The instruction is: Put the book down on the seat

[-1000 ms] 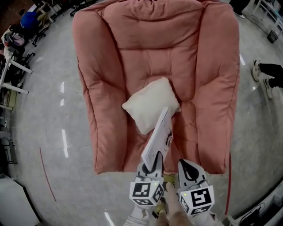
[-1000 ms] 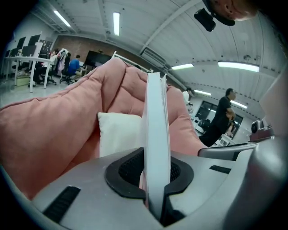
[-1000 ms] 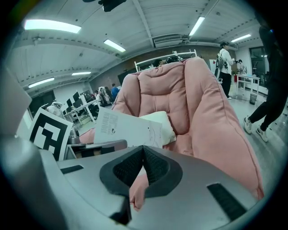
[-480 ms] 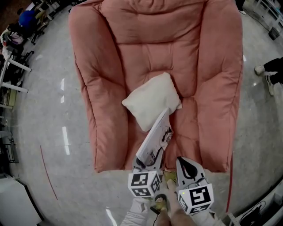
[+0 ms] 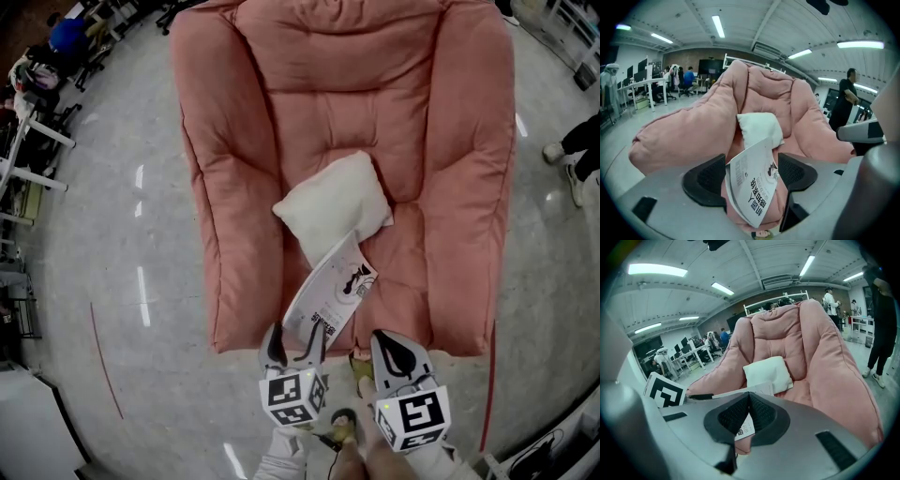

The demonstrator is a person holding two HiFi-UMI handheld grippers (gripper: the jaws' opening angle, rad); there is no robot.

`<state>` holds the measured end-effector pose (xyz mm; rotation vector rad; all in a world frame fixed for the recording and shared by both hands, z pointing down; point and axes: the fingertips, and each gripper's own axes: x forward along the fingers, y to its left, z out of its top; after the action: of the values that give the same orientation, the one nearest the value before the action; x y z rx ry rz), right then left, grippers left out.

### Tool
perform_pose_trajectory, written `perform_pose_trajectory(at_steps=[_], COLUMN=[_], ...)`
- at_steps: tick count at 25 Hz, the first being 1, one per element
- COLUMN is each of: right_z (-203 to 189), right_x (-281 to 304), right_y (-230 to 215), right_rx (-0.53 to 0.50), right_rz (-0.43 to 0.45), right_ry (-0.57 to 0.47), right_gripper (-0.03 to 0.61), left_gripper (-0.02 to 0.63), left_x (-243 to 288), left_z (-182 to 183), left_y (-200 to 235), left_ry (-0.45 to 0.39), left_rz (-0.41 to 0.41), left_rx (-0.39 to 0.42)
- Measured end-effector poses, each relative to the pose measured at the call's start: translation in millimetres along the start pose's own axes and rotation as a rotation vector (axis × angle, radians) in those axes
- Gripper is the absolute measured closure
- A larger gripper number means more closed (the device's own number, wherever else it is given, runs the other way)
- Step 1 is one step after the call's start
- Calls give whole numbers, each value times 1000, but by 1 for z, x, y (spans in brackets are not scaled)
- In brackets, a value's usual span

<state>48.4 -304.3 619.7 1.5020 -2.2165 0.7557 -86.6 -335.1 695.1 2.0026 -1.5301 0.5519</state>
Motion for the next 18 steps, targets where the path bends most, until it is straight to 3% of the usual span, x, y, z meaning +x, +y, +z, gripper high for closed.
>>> perform_pose_trajectory(at_steps=[13, 15, 18], right_z=[5, 5, 8], right_x=[-39, -47, -60], right_y=[30, 34, 40], right_rx=[-28, -29, -36], right_rz=[3, 2, 4], right_ry=[1, 3, 1], right_gripper=[572, 572, 574], left_gripper=[285, 321, 461], left_x=[-72, -83, -102], left_z=[13, 17, 25], left_y=[-29, -37, -47], left_ry=[-28, -33, -44], left_rz=[-54, -70, -73], left_rx=[16, 23, 49])
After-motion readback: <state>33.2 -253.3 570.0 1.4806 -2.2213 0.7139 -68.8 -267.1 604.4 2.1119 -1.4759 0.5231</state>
